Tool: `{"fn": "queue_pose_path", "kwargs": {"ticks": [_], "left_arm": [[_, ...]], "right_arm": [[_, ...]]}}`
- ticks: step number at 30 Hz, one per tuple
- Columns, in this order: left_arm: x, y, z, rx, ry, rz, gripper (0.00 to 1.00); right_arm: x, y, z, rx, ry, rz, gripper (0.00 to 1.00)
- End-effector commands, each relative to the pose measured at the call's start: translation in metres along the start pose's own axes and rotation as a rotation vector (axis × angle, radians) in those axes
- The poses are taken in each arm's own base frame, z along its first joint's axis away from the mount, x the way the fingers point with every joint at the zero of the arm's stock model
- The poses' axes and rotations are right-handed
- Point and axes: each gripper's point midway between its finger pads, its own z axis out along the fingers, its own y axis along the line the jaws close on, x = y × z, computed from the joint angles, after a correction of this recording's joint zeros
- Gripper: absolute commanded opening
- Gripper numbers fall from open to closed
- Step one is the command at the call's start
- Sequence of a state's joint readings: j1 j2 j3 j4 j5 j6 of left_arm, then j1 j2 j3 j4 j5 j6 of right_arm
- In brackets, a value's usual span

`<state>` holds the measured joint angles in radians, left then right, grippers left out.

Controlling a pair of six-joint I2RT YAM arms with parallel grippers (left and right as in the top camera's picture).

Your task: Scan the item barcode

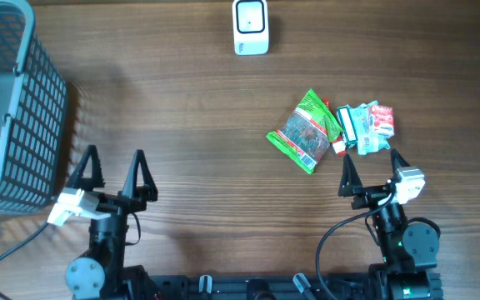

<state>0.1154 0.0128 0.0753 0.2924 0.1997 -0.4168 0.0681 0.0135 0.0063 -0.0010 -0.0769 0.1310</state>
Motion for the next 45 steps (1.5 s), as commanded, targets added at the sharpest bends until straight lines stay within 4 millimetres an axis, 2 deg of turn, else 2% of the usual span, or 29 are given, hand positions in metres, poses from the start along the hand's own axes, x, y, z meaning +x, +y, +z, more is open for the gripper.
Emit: {"fn": "queue_pose_path", "kwargs": {"ticks": [1, 6, 8, 10, 45], "left_arm": [[0.027, 0.013, -0.002, -0.025, 0.064, -0.022, 1.0], [0.079, 0.046, -0.013, -0.172, 0.25, -0.059, 1.0], [0.102, 0.06, -0.024, -0.231, 0.353, 0.003, 1.0], [0.101, 0.059, -0.023, -0.216, 0.356, 0.08, 1.0], [0.101, 0.059, -0.023, -0.216, 0.356, 0.078, 1.0]], "right_arm": [[-0.003, -0.004, -0.001, 0.021, -0.013, 0.0, 1.0], [-0.003, -0.004, -0.001, 0.021, -0.013, 0.0, 1.0], [-0.003, -0.004, -0.001, 0.021, -0.013, 0.0, 1.0], [-0.003, -0.004, -0.001, 0.021, -0.013, 0.0, 1.0], [-0.003, -0.004, -0.001, 0.02, -0.013, -0.001, 1.0]]}}
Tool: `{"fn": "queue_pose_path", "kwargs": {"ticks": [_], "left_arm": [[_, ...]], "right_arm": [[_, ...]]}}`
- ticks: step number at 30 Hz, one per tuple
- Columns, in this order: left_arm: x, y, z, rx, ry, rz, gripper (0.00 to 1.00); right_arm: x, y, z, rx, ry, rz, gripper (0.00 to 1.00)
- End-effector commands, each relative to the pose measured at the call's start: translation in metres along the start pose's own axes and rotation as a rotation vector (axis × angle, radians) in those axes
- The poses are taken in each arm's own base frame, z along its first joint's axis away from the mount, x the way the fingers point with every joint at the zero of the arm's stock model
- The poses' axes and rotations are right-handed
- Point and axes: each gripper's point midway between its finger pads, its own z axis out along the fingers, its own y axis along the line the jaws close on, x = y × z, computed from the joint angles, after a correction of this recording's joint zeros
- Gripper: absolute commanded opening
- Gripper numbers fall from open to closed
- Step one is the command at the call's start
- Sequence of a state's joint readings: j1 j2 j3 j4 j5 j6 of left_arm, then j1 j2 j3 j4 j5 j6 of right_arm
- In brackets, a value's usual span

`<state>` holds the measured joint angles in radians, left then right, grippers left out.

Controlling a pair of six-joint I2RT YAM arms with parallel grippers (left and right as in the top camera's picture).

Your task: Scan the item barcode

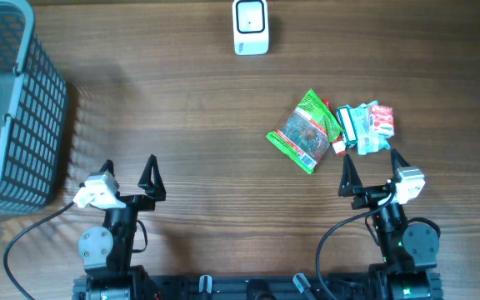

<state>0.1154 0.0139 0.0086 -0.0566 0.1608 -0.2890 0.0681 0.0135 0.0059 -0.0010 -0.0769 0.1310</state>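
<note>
A green snack packet (305, 131) lies flat right of centre, with a white barcode label near its lower corner. Touching its right side is a small heap of teal, white and red packets (366, 127). The white scanner (250, 27) stands at the far edge, in the middle. My right gripper (369, 160) is open just in front of the heap, holding nothing. My left gripper (128, 167) is open at the front left, far from the packets, also with nothing in it.
A grey mesh basket (23, 108) fills the left side of the table, close to my left arm. Black cables trail from both arm bases at the front edge.
My left arm has shifted a little to the right and back toward the front edge, its gripper still open. The right arm and the packets have not moved.
</note>
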Motion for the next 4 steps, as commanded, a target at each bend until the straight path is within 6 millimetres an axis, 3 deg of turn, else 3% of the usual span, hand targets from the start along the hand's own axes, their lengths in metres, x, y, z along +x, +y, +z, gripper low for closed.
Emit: {"fn": "queue_pose_path", "kwargs": {"ticks": [1, 4], "left_arm": [[-0.0001, 0.0036, -0.0004, -0.018, -0.005, 0.024, 1.0], [-0.0001, 0.0036, -0.0004, -0.018, -0.005, 0.024, 1.0]], "right_arm": [[-0.0028, -0.0038, -0.0006, 0.021, -0.013, 0.0, 1.0], [-0.0028, -0.0039, -0.0006, 0.021, -0.014, 0.0, 1.0]]}}
